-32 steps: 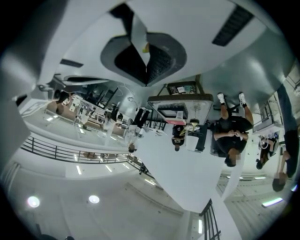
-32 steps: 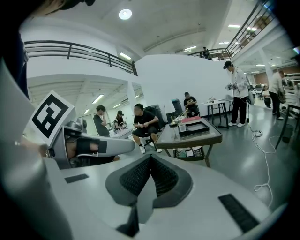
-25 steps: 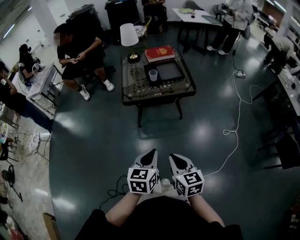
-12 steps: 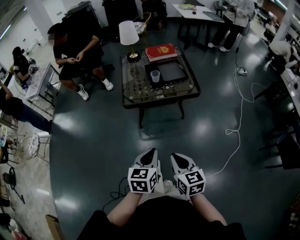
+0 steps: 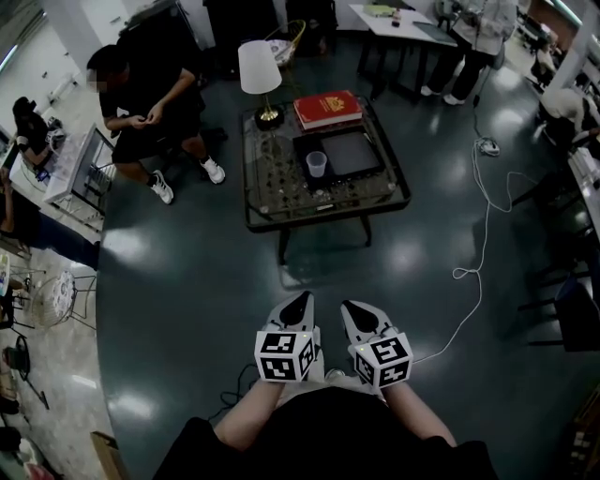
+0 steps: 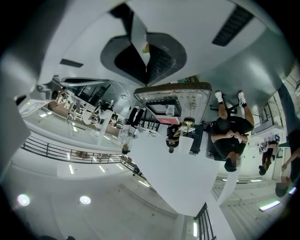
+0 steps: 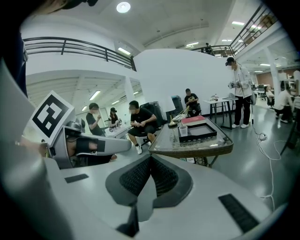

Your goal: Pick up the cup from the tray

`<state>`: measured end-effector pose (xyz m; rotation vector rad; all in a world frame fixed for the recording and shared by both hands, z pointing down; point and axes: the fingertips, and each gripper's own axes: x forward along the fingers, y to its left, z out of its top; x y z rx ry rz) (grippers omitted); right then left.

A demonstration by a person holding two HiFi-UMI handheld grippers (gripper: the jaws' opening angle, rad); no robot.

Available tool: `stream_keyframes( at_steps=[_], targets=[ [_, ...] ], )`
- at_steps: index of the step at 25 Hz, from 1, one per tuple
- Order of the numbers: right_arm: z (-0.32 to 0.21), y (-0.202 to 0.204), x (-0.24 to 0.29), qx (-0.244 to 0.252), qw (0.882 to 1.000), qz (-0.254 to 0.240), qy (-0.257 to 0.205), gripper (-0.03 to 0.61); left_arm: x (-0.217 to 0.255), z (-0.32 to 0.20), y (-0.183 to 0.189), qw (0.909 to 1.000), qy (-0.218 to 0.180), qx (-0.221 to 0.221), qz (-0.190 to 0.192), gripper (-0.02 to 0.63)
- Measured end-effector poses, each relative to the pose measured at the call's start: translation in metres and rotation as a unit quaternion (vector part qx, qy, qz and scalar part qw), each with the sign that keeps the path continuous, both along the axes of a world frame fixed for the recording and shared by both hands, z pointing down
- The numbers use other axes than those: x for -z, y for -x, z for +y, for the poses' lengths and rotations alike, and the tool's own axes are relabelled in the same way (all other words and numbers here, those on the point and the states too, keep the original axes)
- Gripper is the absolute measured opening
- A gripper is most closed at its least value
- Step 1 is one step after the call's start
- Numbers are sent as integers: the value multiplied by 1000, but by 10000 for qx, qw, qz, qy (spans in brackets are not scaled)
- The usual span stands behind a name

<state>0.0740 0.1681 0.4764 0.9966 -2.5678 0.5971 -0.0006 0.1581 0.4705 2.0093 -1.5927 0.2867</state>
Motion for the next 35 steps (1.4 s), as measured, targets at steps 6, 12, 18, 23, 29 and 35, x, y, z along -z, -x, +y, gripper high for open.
stream_keyframes(
  at_steps=[6,12,18,23,29,35],
  targets=[
    [-47,19,4,9,10000,36,-36,11,-1,-40,18,10000,49,-3,2,11],
    [-94,48,7,36,10000,37,-84,11,-1,-84,44,10000,66,-40,0,11],
    [-140,76,12,-8,9999,49,-144,11,0,-129,70,9999,65,-138,-14,11],
    [-174,91,12,-171,9997,65,-179,11,-5,-162,87,9996,92,-275,-52,11],
    [-206,104,8,-317,9994,79,-133,11,-9,-193,102,9991,138,-394,-72,11],
    [-225,115,4,-393,9992,80,-62,11,-13,-212,113,9985,169,-501,-101,11]
  ],
)
